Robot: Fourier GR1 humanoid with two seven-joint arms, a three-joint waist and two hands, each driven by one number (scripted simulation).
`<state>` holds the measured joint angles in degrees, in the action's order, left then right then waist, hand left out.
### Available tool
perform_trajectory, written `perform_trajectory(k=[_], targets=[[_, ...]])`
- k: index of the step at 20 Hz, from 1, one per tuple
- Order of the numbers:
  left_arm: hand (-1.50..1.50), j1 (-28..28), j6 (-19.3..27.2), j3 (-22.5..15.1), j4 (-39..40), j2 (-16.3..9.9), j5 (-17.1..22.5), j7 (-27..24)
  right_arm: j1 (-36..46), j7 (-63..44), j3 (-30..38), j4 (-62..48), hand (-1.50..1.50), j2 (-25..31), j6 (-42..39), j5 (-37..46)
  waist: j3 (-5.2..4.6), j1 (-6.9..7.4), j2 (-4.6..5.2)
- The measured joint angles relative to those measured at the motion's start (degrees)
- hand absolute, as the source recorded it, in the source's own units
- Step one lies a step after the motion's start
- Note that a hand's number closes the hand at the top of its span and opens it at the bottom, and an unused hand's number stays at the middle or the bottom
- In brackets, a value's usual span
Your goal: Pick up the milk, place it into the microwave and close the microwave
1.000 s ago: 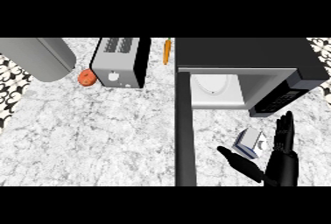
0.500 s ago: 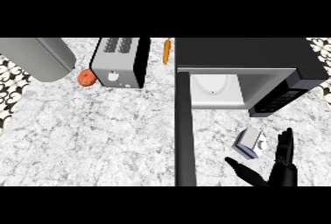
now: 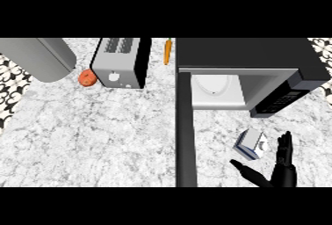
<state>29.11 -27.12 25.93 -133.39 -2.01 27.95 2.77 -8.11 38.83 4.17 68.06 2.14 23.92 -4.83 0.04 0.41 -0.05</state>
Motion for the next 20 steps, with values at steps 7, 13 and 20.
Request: perform_trajectory(k=[7, 13, 20], targets=[[-1.5, -1.26, 0.09, 0.3, 0.12, -0.04, 0.78, 1.6, 5.21, 5.49, 3.97, -10.46, -1.5, 1.17, -1.15, -1.12, -0.01, -0.03, 0.02], [-1.5, -2.24, -1.25, 1.89, 0.51, 0.28, 1.04, 1.72, 12.17, 11.91, 7.31, -23.9, 1.5, 1.84, -2.16, -1.65, 0.0, 0.12, 0.06], [-1.5, -1.69, -2.75, 2.33, 0.19, 1.19, 1.98, 2.22, 18.11, 17.76, 8.43, -32.93, 1.5, 3.57, -4.45, -0.61, -0.05, 0.3, 0.03]])
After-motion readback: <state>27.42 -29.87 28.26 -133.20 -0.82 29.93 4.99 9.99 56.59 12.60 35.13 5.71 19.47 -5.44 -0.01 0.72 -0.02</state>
